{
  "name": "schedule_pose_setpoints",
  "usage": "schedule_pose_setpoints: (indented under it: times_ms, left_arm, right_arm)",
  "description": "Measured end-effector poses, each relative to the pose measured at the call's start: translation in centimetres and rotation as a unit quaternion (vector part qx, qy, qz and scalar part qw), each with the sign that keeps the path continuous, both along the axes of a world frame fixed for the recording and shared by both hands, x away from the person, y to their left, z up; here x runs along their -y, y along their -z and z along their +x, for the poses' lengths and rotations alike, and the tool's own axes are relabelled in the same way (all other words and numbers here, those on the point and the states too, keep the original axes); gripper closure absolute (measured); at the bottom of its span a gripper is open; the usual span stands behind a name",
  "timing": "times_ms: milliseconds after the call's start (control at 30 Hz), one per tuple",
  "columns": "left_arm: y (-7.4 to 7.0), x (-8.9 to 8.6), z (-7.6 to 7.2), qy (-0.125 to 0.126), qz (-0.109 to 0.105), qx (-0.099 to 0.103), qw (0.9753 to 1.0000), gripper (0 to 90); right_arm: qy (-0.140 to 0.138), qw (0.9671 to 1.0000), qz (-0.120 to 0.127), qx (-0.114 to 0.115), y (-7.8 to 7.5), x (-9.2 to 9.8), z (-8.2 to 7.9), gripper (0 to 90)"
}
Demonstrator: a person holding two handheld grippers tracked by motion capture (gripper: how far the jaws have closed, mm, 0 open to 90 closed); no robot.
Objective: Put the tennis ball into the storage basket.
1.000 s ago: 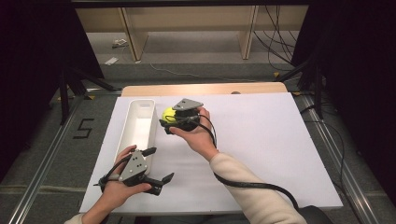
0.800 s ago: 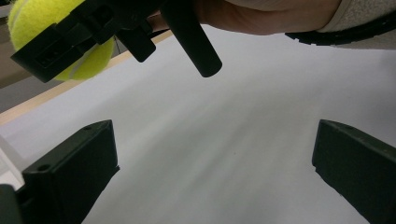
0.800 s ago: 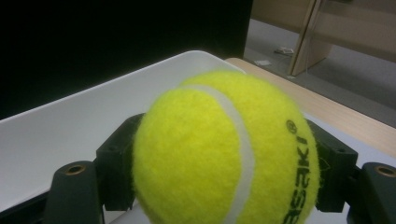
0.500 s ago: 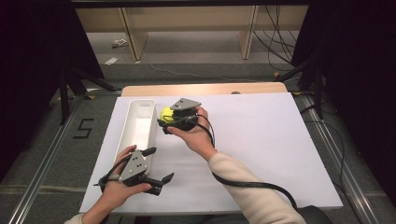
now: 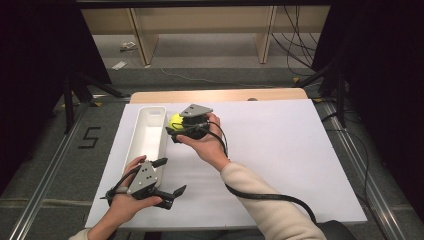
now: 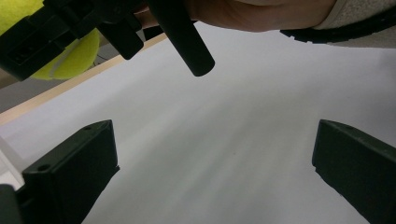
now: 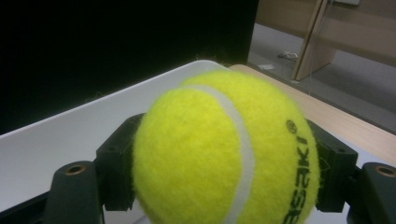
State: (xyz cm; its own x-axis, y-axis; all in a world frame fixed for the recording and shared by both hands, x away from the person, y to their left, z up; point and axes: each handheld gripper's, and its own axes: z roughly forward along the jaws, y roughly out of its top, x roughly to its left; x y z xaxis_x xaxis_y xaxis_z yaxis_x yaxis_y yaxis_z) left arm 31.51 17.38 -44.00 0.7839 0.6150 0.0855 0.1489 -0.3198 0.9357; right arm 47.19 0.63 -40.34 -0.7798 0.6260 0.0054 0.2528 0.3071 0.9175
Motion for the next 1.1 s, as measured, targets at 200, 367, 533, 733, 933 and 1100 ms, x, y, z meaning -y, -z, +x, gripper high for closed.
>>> schedule_pose_setpoints:
  times_ms: [200, 367, 533, 733, 933, 1100]
  left_arm:
    - [0.00, 0.01, -0.01, 0.000, 0.000, 0.000, 1.0000, 0.0]
    - [0.01, 0.03, -0.02, 0.000, 0.000, 0.000, 1.0000, 0.0]
    - [0.00, 0.01, -0.01, 0.000, 0.000, 0.000, 1.0000, 0.0]
    - [-0.01, 0.02, -0.02, 0.000, 0.000, 0.000, 1.0000, 0.0]
    - [-0.01, 0.02, -0.02, 0.000, -0.001, 0.000, 1.0000, 0.0]
    - [0.00, 0.02, -0.02, 0.001, -0.001, 0.000, 1.0000, 0.0]
  right_arm:
    - [-0.003, 1.0000, 0.000, 0.000, -0.12, -0.16, -0.02, 27.0]
    - [-0.003, 1.0000, 0.000, 0.000, -0.10, -0.28, -0.02, 27.1]
    - [-0.006, 1.0000, 0.001, 0.000, -0.24, -0.33, -0.01, 27.1]
    - [-0.007, 1.0000, 0.003, 0.002, -0.38, -0.53, -0.07, 27.1]
    - [-0.010, 0.9999, 0.002, 0.002, -0.45, -0.77, -0.12, 27.1]
    - [-0.011, 0.9999, 0.001, 0.003, -0.44, -0.90, -0.11, 27.1]
